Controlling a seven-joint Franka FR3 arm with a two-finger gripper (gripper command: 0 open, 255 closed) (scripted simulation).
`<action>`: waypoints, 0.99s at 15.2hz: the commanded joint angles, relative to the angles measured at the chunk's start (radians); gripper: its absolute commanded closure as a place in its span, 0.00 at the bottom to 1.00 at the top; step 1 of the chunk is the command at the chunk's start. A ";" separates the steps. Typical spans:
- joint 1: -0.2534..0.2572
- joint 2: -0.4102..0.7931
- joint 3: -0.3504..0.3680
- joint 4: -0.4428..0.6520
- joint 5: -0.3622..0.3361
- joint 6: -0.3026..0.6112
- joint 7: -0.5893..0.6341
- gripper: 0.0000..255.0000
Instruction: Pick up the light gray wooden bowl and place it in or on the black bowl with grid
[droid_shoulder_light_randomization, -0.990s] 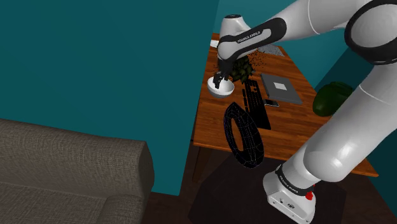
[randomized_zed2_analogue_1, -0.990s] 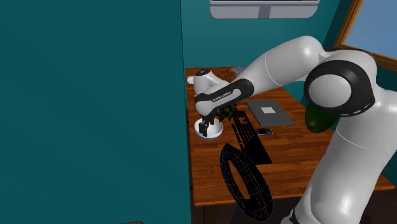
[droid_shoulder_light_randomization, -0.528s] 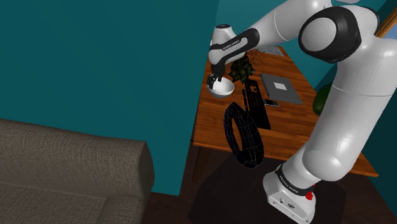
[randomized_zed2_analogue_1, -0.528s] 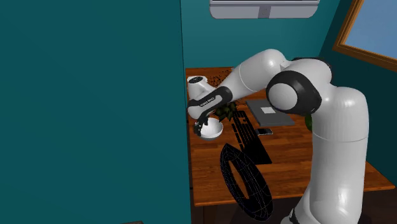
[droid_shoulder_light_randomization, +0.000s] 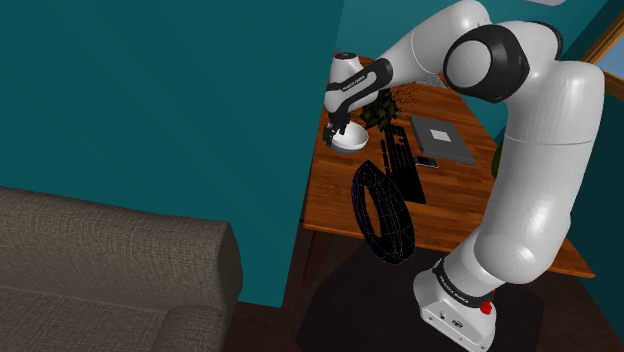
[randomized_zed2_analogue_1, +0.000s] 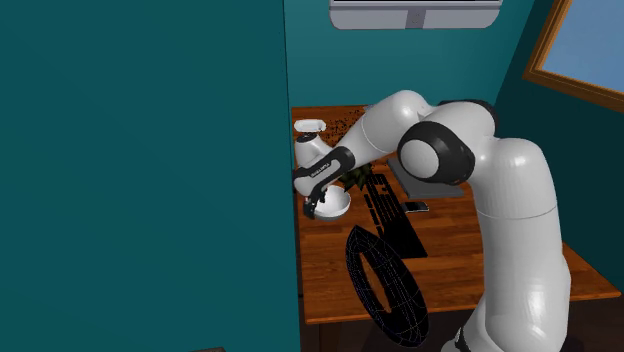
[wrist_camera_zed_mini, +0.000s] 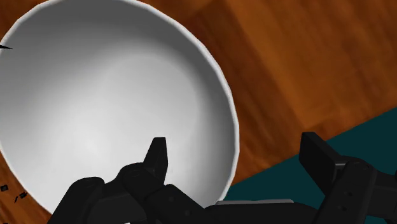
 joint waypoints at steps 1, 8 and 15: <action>-0.003 0.019 0.000 0.002 0.001 0.017 -0.001 0.00; -0.003 0.019 0.001 0.003 0.001 0.017 -0.001 0.00; -0.003 0.019 0.001 0.003 0.001 0.017 -0.001 1.00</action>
